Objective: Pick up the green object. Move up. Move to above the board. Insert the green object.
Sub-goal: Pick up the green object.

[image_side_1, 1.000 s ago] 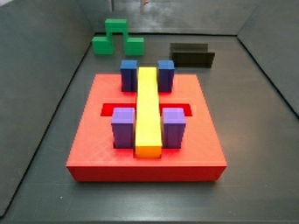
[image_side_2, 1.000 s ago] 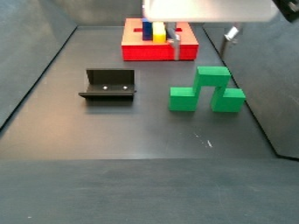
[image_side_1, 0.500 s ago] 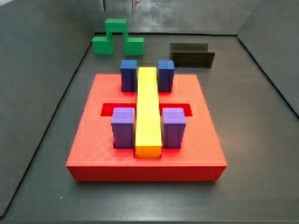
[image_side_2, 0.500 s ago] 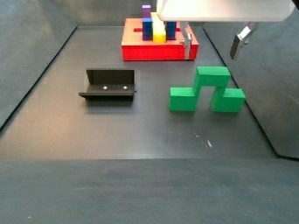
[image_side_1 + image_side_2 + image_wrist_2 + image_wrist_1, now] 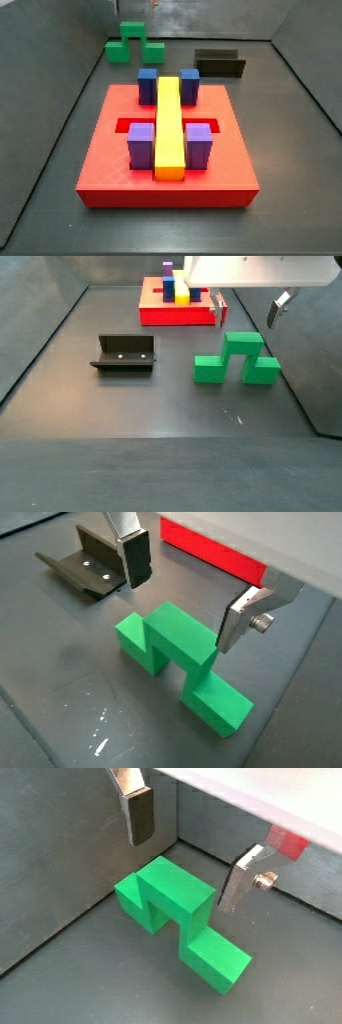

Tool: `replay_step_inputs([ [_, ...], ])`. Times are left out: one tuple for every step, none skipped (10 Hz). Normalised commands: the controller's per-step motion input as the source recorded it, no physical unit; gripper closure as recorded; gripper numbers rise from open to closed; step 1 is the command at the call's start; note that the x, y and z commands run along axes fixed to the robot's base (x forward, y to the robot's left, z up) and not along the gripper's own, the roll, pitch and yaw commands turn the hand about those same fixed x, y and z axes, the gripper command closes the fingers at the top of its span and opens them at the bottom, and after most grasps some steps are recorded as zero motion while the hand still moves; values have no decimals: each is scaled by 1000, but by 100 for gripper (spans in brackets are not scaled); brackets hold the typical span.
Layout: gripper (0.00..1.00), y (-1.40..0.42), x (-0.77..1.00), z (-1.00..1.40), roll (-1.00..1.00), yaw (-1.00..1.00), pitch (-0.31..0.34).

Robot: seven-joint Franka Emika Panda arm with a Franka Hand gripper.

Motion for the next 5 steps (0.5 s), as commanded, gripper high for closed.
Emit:
replay_step_inputs([
  [0,117,40,-131,0,0,0],
  [0,0,91,-186,10,0,0],
  [0,-40,100,-129,37,0,0],
  [0,-54,49,-137,36,0,0],
  [0,-9,0,-160,23,0,-3],
])
